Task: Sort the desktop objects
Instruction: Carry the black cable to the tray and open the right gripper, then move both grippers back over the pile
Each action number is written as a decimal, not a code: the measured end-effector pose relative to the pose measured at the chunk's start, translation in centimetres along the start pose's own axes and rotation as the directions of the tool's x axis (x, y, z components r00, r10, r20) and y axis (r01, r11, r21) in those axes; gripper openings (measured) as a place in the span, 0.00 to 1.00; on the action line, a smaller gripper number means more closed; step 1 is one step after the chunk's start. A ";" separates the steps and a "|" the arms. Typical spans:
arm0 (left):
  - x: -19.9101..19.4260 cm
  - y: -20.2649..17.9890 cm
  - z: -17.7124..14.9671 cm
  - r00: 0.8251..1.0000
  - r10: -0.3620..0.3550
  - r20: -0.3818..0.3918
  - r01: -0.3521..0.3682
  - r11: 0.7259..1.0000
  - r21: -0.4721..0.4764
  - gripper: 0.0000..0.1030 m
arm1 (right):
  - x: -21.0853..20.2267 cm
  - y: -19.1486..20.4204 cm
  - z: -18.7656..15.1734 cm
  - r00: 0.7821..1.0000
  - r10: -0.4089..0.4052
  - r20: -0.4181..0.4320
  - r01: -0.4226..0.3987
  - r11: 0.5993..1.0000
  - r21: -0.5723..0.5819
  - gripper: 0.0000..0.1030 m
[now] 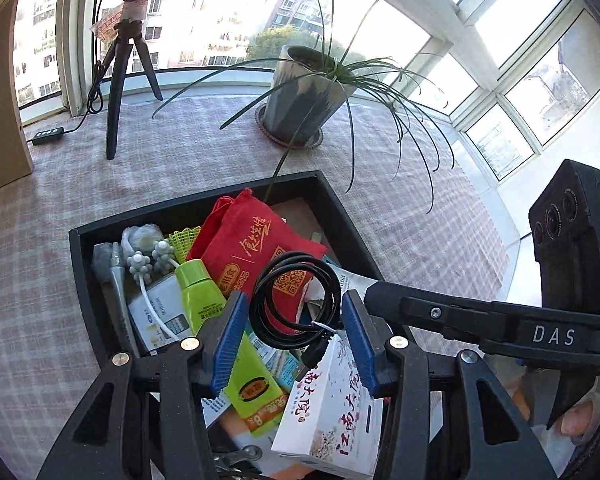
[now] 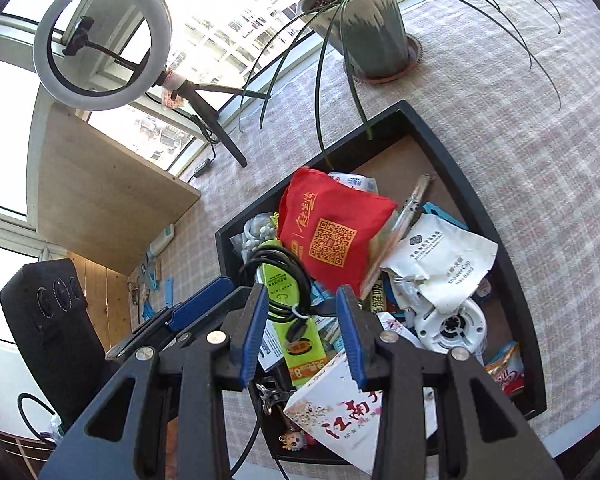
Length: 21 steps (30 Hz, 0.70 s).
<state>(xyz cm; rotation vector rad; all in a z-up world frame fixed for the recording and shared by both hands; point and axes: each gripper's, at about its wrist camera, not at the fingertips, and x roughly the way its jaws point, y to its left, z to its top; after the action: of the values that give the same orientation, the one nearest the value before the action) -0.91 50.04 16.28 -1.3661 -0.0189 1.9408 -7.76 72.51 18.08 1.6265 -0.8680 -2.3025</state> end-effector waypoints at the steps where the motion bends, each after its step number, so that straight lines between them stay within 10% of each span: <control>1: 0.1 -0.3 -0.1 1.000 0.006 0.002 -0.006 1.000 0.001 0.44 | -0.3 -0.2 0.0 1.000 -0.010 0.003 0.010 1.000 -0.008 0.35; 21: -6.6 8.6 -6.2 0.983 0.177 0.055 -0.163 0.968 -0.192 0.44 | 4.5 6.5 -4.1 0.993 0.027 -0.115 -0.051 0.978 -0.203 0.41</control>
<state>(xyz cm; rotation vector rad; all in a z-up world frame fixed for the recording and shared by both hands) 0.29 37.61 15.38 -1.4585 -0.1254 2.1772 -6.86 63.69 17.19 1.6154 -0.6094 -2.1695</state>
